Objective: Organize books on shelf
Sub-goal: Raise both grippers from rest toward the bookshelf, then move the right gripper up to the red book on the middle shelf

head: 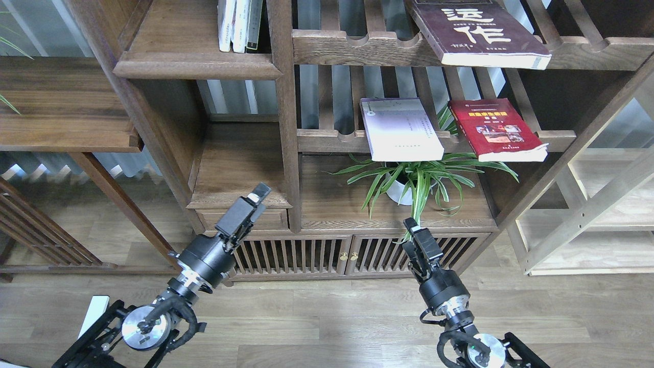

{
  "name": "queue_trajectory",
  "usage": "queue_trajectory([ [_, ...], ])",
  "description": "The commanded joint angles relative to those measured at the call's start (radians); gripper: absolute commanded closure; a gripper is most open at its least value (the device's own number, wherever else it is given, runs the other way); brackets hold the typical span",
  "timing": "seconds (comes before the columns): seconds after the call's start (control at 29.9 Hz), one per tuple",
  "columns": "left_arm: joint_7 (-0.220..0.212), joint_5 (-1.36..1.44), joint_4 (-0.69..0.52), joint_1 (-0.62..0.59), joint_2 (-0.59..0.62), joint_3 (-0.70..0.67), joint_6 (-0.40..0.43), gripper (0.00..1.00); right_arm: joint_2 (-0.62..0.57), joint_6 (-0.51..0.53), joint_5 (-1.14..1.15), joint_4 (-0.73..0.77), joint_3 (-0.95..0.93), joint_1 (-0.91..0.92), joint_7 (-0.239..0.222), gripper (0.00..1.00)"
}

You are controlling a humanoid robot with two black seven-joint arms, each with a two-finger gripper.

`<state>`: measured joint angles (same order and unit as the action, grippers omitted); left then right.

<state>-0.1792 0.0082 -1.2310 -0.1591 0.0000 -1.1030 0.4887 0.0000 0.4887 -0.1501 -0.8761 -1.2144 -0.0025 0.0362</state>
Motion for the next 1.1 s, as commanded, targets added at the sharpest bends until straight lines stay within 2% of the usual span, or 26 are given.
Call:
queue_trajectory([
  [0.0,-0.02,-0.004,-0.044,0.032,0.0,-0.008,0.0,0.01,0.0,0.0,-0.002,-0.026,-0.007,-0.017,0.001,0.0],
  [0.17,-0.049,-0.007,-0.064,0.044,0.0,-0.018,0.0,0.01,0.0,0.0,-0.002,-0.043,-0.03,-0.033,0.002,0.0],
  [0.5,-0.049,-0.157,-0.079,0.056,0.0,-0.044,0.0,0.01,0.0,0.0,-0.003,-0.044,-0.068,-0.025,0.008,0.0],
  [0.7,-0.052,-0.172,-0.073,0.058,0.0,-0.069,0.0,0.01,0.0,0.0,-0.006,-0.043,-0.091,0.002,0.051,0.0],
  [0.87,-0.078,-0.171,-0.07,0.058,0.0,-0.107,0.0,0.01,0.0,0.0,-0.008,-0.043,-0.122,0.015,0.053,0.0],
  [1.07,-0.08,-0.171,-0.067,0.075,0.0,-0.17,0.0,0.01,0.0,0.0,-0.014,-0.035,-0.145,0.022,0.053,0.0],
])
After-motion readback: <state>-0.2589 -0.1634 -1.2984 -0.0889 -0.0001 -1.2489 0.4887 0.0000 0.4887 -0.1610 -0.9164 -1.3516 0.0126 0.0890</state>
